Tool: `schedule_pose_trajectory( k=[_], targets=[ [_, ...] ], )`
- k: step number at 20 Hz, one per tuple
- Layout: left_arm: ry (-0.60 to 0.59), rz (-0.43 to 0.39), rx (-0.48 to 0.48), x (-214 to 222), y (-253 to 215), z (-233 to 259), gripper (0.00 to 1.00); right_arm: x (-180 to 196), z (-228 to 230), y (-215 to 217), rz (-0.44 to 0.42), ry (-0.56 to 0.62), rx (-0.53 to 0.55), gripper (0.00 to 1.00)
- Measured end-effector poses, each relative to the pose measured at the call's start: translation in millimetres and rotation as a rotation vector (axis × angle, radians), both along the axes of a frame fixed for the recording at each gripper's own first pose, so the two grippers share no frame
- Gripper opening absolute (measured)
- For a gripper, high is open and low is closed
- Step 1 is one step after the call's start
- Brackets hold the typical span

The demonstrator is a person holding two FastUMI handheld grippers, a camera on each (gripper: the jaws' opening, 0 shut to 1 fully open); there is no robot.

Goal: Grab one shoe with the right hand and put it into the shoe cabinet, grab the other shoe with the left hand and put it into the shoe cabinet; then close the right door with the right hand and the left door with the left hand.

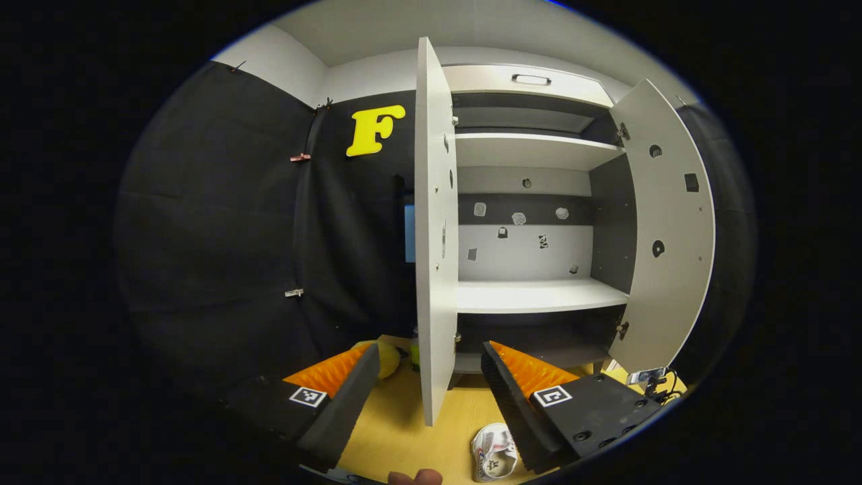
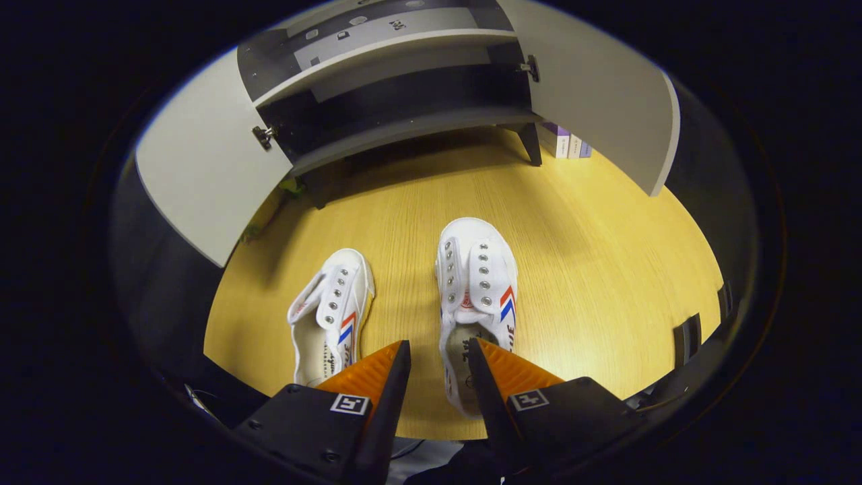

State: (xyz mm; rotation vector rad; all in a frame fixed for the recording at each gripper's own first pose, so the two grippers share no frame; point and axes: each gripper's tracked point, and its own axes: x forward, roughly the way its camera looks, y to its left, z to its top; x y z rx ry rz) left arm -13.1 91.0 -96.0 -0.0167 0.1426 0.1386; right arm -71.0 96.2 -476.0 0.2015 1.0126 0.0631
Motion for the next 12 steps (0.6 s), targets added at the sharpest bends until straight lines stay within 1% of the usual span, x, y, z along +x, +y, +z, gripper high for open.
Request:
schedule_pose_trajectory(
  k=[2, 5, 8, 9, 11, 12],
  targets=[
    [0.008, 0.005, 0.000, 0, 6, -3, 0.95, 6, -13, 6, -0.008, 0.004, -0.002, 0.61],
    [0.028, 0.014, 0.002, 2, 14, -13, 0.95, 22, -25, 7, -0.004, -0.046, -0.047, 0.61],
    [0.055, 0.020, 0.002, 4, 20, -25, 0.95, 33, -36, 6, -0.043, -0.097, -0.079, 0.58],
    [0.064, 0.022, 0.004, 5, 22, -28, 0.95, 41, -37, -2, -0.066, -0.125, -0.101, 0.40],
    [0.078, 0.022, 0.009, 4, 24, -32, 0.95, 53, -40, -2, -0.098, -0.167, -0.098, 0.23],
    [0.085, 0.020, 0.013, 4, 25, -35, 0.95, 59, -41, -3, -0.107, -0.191, -0.095, 0.20]
  ],
)
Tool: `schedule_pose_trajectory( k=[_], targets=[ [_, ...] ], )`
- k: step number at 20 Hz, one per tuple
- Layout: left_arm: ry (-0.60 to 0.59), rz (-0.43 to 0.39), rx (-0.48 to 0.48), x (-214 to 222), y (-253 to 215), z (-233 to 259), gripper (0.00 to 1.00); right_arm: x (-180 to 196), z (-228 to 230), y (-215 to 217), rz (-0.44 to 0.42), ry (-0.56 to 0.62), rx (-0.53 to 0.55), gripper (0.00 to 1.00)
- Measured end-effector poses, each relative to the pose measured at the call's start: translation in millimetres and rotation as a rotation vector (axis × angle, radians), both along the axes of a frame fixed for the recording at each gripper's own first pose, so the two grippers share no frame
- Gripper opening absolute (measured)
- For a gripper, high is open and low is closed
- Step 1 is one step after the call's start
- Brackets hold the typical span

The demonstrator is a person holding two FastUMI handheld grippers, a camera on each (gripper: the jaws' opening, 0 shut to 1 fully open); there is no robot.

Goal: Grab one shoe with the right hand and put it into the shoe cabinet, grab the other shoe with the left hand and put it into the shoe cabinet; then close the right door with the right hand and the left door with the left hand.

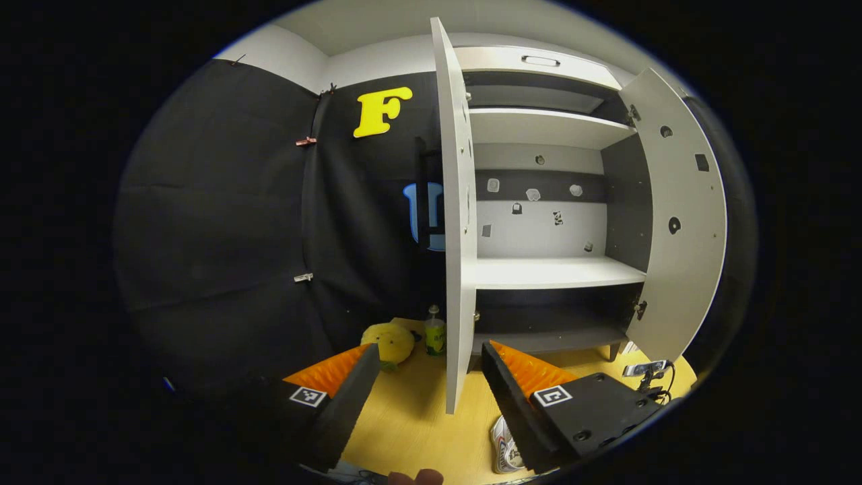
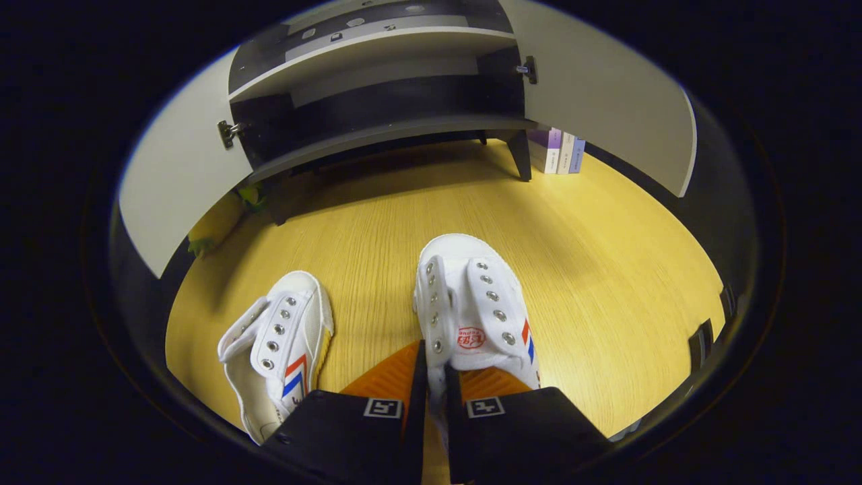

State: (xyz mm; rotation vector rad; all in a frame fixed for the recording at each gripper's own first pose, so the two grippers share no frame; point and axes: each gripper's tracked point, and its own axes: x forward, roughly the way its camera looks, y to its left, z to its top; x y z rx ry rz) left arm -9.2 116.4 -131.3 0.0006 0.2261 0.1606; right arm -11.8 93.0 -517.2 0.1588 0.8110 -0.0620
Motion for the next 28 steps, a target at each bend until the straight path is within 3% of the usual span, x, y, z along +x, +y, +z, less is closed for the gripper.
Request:
schedule_pose_trajectory(
  k=[2, 3, 9, 15, 22, 28],
  targets=[
    [0.011, -0.004, 0.007, 0, 3, -3, 0.95, 8, 1, 2, 0.027, -0.015, 0.014, 0.18],
    [0.016, -0.006, 0.008, 0, 4, -5, 0.95, 7, 4, 3, 0.039, -0.020, 0.010, 0.10],
    [0.009, -0.013, -0.002, 4, 8, -5, 0.95, 6, 18, -8, 0.115, 0.013, 0.023, 0.10],
    [-0.019, -0.013, -0.018, 6, 8, 2, 0.95, 10, 66, -4, 0.150, -0.019, 0.100, 0.05],
    [-0.054, -0.008, -0.020, 1, 7, 18, 0.95, 31, 183, 5, 0.168, -0.155, 0.140, 0.05],
    [-0.079, -0.017, -0.037, -10, -1, 29, 0.95, 75, 296, 4, 0.173, -0.265, 0.139, 0.05]
  ],
)
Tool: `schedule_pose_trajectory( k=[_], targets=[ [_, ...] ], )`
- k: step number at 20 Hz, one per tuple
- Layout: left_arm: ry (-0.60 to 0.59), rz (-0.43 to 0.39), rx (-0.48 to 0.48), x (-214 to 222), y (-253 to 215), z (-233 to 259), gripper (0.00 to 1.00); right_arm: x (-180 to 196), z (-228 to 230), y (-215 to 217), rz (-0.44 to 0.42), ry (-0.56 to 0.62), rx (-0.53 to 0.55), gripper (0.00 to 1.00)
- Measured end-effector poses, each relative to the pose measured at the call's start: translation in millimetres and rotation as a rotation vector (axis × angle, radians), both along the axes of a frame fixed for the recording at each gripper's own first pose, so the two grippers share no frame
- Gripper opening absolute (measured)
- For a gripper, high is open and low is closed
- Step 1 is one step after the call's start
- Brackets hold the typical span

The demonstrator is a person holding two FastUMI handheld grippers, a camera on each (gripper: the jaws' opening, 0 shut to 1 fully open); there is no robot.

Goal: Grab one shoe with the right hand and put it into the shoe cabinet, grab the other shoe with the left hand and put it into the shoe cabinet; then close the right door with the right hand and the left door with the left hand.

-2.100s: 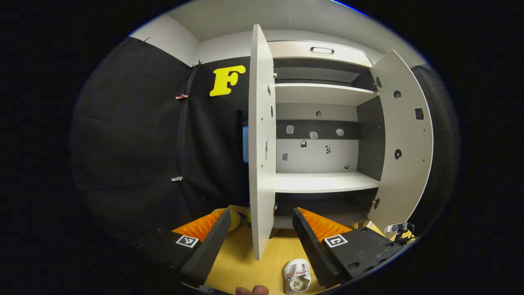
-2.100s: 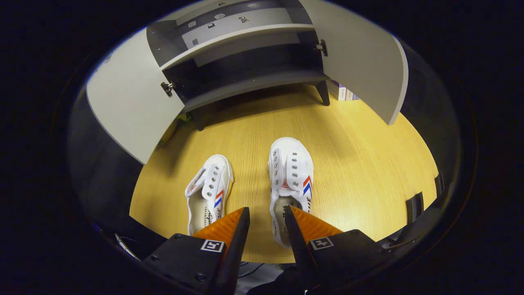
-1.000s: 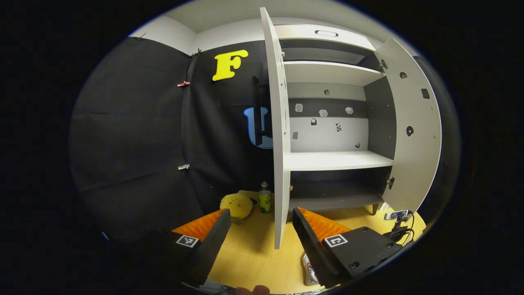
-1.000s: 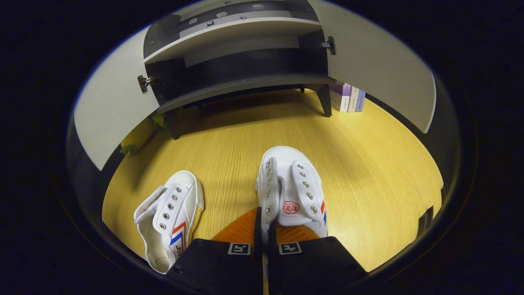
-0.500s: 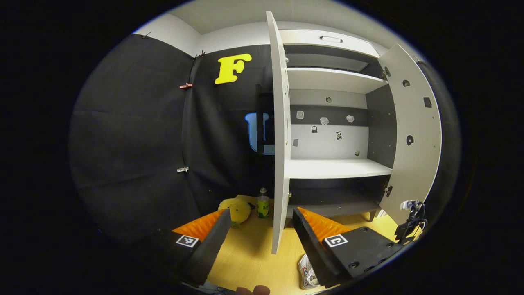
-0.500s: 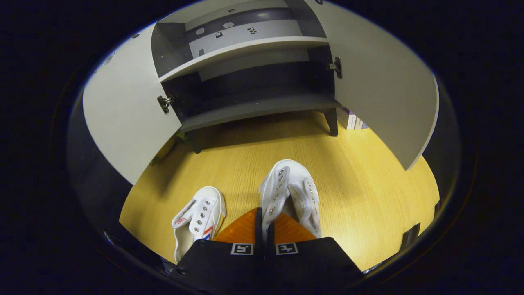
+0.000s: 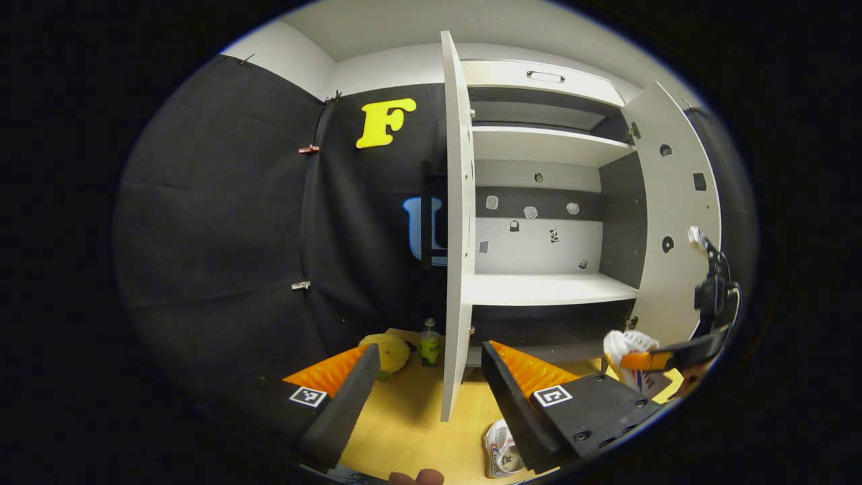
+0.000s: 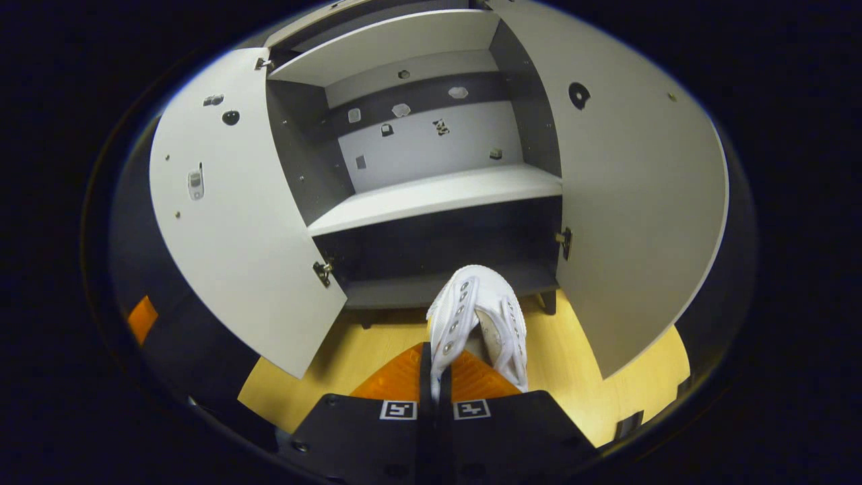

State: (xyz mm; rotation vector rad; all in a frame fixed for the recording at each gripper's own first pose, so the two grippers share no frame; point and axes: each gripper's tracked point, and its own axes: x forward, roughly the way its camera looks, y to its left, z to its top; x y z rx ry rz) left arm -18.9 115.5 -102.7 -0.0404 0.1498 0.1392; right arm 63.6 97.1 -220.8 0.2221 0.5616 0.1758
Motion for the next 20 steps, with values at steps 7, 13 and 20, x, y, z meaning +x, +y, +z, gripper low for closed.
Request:
schedule_pose_trajectory(
  k=[7, 13, 20],
  targets=[
    [-0.021, -0.006, -0.021, -6, -12, 7, 0.95, 95, 95, -5, 0.002, -0.137, -0.061, 0.05],
    [-0.010, 0.022, -0.034, -10, -19, 2, 0.95, 196, 113, -2, 0.028, -0.180, -0.174, 0.05],
    [0.014, 0.063, -0.040, -3, -18, -9, 0.95, 301, 78, -2, 0.054, -0.123, -0.315, 0.05]
  ],
)
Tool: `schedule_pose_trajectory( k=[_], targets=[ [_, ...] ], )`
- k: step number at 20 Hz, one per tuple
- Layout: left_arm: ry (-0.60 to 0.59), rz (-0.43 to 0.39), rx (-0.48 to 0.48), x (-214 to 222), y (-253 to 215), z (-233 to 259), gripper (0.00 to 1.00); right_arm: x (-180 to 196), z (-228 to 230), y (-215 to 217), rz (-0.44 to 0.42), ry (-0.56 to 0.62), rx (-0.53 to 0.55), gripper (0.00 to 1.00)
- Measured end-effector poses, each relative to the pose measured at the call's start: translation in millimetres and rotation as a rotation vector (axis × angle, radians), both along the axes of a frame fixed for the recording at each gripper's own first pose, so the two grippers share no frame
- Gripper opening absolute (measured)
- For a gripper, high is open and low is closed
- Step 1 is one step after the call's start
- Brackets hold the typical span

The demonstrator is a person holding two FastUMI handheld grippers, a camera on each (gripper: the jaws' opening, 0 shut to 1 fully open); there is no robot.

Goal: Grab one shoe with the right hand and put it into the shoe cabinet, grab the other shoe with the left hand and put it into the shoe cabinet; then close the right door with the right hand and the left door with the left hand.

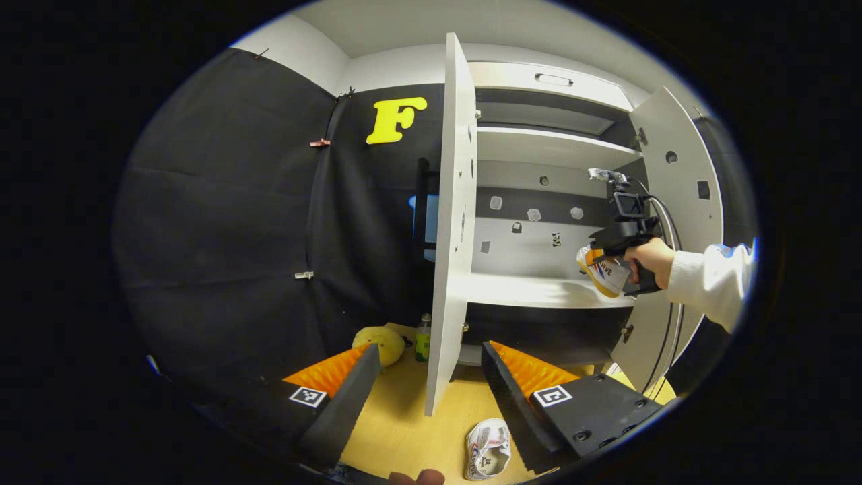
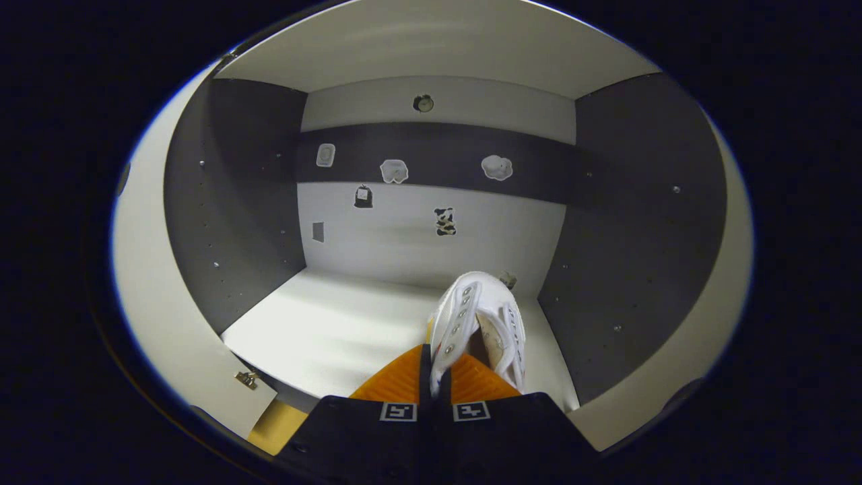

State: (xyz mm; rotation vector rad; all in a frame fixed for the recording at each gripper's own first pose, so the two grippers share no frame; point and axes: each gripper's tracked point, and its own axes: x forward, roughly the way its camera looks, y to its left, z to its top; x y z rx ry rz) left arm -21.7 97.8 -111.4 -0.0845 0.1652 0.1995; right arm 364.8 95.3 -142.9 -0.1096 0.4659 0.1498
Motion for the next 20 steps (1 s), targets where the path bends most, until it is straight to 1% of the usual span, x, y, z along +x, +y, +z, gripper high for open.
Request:
schedule_pose_trajectory(
  k=[4, 8, 10, 12, 14, 15, 16, 17, 18, 19, 20],
  targets=[
    [0.008, 0.038, 0.010, 4, 7, -1, 0.95, 45, -31, -4, 0.007, 0.052, -0.118, 0.05],
    [0.021, 0.068, 0.013, 7, 10, -4, 0.95, 70, -54, -6, 0.015, 0.099, -0.190, 0.05],
    [0.027, 0.073, 0.013, 9, 9, -5, 0.95, 73, -64, -1, 0.019, 0.121, -0.207, 0.05],
    [0.027, 0.072, 0.015, 9, 7, -4, 0.95, 74, -71, 7, 0.024, 0.140, -0.199, 0.05],
    [0.025, 0.071, 0.017, 10, 7, -3, 0.95, 71, -69, 5, 0.006, 0.135, -0.225, 0.08],
    [0.025, 0.068, 0.016, 11, 7, -2, 0.95, 69, -68, 5, 0.003, 0.137, -0.225, 0.12],
    [0.025, 0.065, 0.014, 10, 5, -3, 0.95, 66, -66, 8, -0.003, 0.141, -0.202, 0.14],
    [0.024, 0.061, 0.014, 10, 4, -2, 0.95, 63, -67, 10, -0.010, 0.151, -0.168, 0.24],
    [0.023, 0.055, 0.015, 9, 3, -2, 0.95, 58, -64, 14, -0.010, 0.159, -0.133, 0.32],
    [0.021, 0.050, 0.016, 8, 2, -1, 0.95, 53, -61, 16, -0.007, 0.159, -0.109, 0.49],
    [0.018, 0.044, 0.015, 8, 1, 0, 0.95, 49, -55, 17, -0.006, 0.147, -0.094, 0.60]
  ],
)
